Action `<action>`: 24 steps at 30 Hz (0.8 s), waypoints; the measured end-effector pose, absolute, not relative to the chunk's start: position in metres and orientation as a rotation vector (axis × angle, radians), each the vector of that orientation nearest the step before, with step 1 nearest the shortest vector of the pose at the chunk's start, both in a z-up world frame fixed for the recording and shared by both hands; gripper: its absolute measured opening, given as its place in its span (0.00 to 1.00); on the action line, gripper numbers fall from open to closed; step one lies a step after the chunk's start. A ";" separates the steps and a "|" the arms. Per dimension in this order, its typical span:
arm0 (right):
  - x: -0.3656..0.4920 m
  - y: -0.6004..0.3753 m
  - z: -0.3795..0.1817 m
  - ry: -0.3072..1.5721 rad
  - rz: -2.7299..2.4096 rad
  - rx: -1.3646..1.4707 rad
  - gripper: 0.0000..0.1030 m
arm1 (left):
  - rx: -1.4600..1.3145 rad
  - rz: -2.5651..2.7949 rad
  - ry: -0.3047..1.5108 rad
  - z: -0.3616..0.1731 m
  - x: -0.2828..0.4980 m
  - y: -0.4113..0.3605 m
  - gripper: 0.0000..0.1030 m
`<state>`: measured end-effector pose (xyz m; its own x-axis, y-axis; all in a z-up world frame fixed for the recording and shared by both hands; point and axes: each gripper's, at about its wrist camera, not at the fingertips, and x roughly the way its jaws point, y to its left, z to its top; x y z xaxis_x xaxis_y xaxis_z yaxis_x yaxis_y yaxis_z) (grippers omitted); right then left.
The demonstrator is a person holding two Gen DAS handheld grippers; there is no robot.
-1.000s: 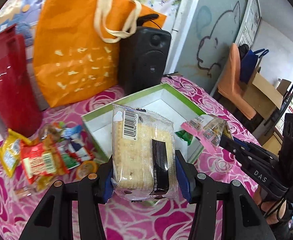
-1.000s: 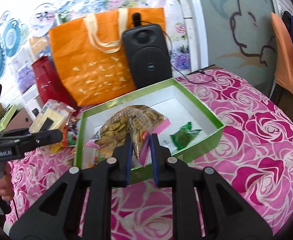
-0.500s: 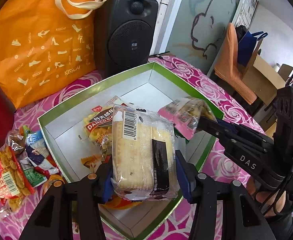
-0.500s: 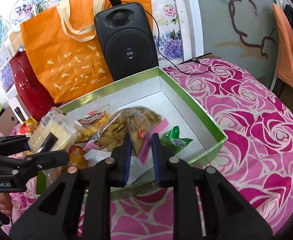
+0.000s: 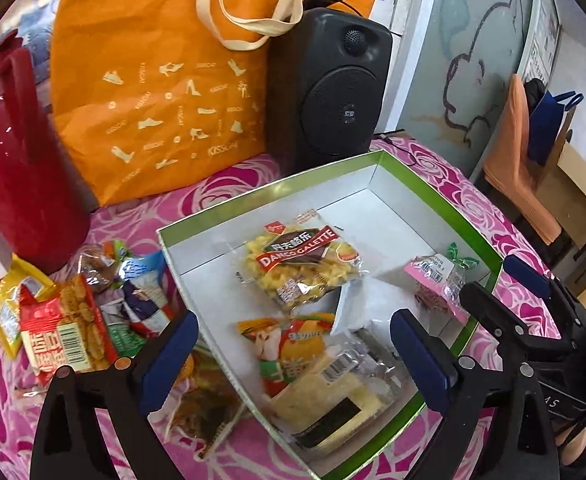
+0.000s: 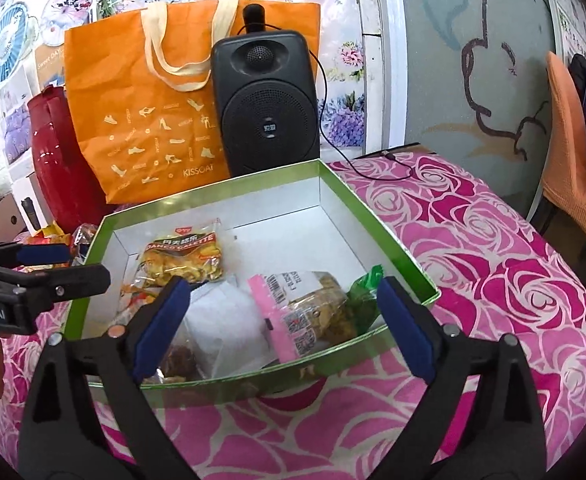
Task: Organize snacks
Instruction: 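Open both tools to drop the two packets into the box, then withdraw both tools from the box back toward the snack pile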
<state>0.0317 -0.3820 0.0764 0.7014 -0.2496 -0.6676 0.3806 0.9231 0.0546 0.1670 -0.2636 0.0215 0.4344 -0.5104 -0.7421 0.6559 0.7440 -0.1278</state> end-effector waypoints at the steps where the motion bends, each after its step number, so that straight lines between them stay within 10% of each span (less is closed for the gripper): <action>1: 0.031 -0.380 0.078 0.712 -0.352 0.193 0.93 | 0.192 -0.727 0.850 0.023 0.165 -0.261 0.96; 24: 0.010 -0.295 0.098 0.735 -0.187 0.177 0.93 | 0.060 -0.624 0.833 0.029 0.137 -0.153 0.96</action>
<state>0.0100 -0.2949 0.0982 0.7267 -0.1065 -0.6786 0.2300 0.9686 0.0943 0.1367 -0.1527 0.0294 0.5060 -0.4937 -0.7073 0.5395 0.8209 -0.1870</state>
